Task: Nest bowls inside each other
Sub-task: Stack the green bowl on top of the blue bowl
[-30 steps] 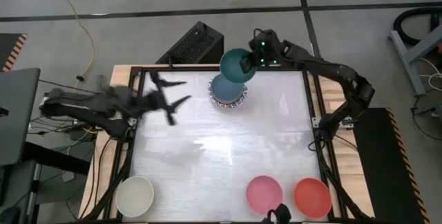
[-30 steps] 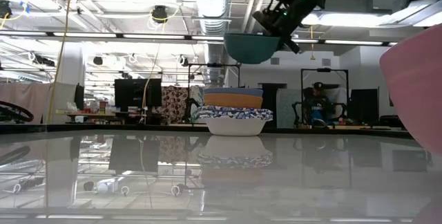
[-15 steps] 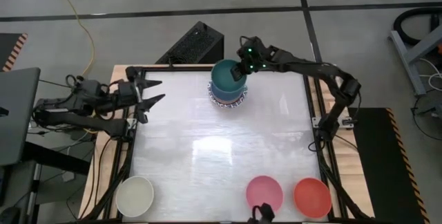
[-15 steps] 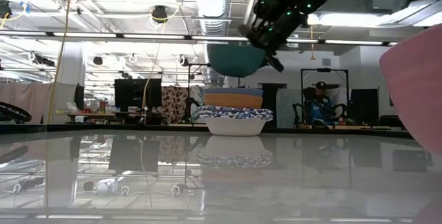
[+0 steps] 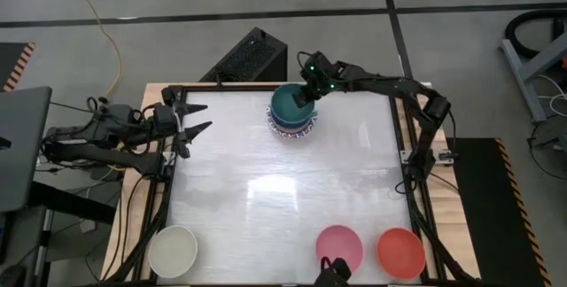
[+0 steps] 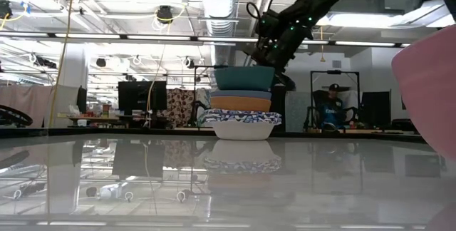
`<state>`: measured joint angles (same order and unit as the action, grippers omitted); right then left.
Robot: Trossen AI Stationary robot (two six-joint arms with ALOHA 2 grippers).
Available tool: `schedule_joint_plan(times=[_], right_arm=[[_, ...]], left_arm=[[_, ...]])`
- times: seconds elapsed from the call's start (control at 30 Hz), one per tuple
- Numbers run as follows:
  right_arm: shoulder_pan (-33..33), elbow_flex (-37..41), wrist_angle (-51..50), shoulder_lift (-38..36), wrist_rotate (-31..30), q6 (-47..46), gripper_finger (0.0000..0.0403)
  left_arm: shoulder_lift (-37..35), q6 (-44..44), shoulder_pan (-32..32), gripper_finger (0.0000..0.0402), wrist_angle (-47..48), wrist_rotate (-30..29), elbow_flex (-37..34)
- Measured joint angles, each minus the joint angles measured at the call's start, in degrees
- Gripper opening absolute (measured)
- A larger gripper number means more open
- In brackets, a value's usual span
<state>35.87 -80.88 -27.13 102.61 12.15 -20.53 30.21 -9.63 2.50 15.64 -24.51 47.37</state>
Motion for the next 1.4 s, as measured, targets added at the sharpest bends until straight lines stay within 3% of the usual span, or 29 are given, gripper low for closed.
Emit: schedule_joint_plan(times=[0.27,0.43,0.63,1.4], right_arm=[[0.3,0.0,-1.0,-0.2,0.0,1.4,0.0178],[0.3,0.0,-0.4,-0.2,0.1,1.5,0.0222],[0.8,-1.4,-0.5,-0.2,0.1,1.5,0.0226],[1.3,-5.6,-3.3,-0.3,1.3,5.7,0.0223]], left_arm=[[0.1,-0.1,0.0,0.0208,0.5,-0.3,0.0],[0.1,-0.5,0.0,0.0208,3.6,-0.2,0.0],[0.1,0.9,0.0,0.0208,9.7,-0.1,0.0],[0.1,3.5,0.0,0.0208,15.7,0.0,0.0]])
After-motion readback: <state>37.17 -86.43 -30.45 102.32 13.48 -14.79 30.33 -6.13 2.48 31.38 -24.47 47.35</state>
